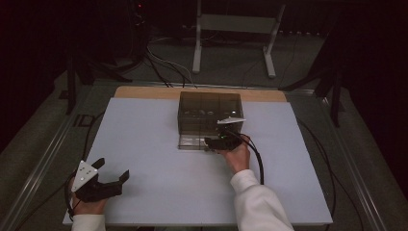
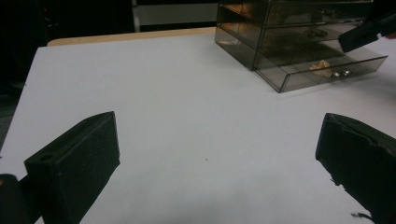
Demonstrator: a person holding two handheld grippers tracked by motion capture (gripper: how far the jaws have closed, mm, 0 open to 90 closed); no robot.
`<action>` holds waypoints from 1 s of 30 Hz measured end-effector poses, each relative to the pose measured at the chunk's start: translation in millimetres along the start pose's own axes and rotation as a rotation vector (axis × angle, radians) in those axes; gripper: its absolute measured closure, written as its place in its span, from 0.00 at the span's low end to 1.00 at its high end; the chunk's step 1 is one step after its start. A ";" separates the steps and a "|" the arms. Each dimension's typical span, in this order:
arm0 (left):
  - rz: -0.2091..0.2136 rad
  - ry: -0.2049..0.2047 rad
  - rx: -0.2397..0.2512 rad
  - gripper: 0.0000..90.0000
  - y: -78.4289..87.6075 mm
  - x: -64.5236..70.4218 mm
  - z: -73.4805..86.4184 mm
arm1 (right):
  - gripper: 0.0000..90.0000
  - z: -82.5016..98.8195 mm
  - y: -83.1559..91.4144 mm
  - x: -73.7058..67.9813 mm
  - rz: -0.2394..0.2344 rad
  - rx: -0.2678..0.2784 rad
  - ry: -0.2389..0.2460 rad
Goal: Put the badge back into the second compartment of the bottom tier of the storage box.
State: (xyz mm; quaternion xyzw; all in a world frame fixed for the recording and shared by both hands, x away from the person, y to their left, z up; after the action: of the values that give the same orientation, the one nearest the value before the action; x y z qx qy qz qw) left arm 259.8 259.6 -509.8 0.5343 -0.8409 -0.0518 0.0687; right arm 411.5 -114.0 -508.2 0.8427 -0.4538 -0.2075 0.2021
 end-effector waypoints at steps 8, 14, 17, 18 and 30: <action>-0.025 0.004 -0.003 0.00 0.0 -1.7 2.0 | 0.03 -9.2 23.9 4.8 0.110 0.060 0.070; -0.025 0.005 -0.005 0.00 -0.3 -1.5 2.5 | 0.00 -10.0 39.4 8.5 0.115 0.073 0.098; -0.025 0.007 -0.008 0.00 -0.7 -1.4 3.1 | 0.00 -9.0 46.8 10.0 0.112 0.089 0.094; -0.024 0.006 -0.010 0.00 -0.8 -1.3 3.3 | 0.00 -8.5 49.5 9.9 0.108 0.093 0.097; -0.023 0.008 -0.018 0.00 -1.8 -0.5 4.5 | 0.00 9.3 84.4 23.1 0.138 0.160 0.102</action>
State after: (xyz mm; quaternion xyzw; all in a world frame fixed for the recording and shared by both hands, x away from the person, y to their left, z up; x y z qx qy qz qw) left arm 260.8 259.3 -514.5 0.5434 -0.8340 -0.0580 0.0763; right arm 360.7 -177.8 -475.1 0.8324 -0.5150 -0.1130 0.1710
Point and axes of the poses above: each handheld gripper's, and its own axes: y roughly backward along the jaws, z roughly out of its underside, x roughly to its right, the point moved 4 cm from there along -y, roughly forward along the jaws, and after that the axes turned 13 degrees about x, right-handed, at the moved point
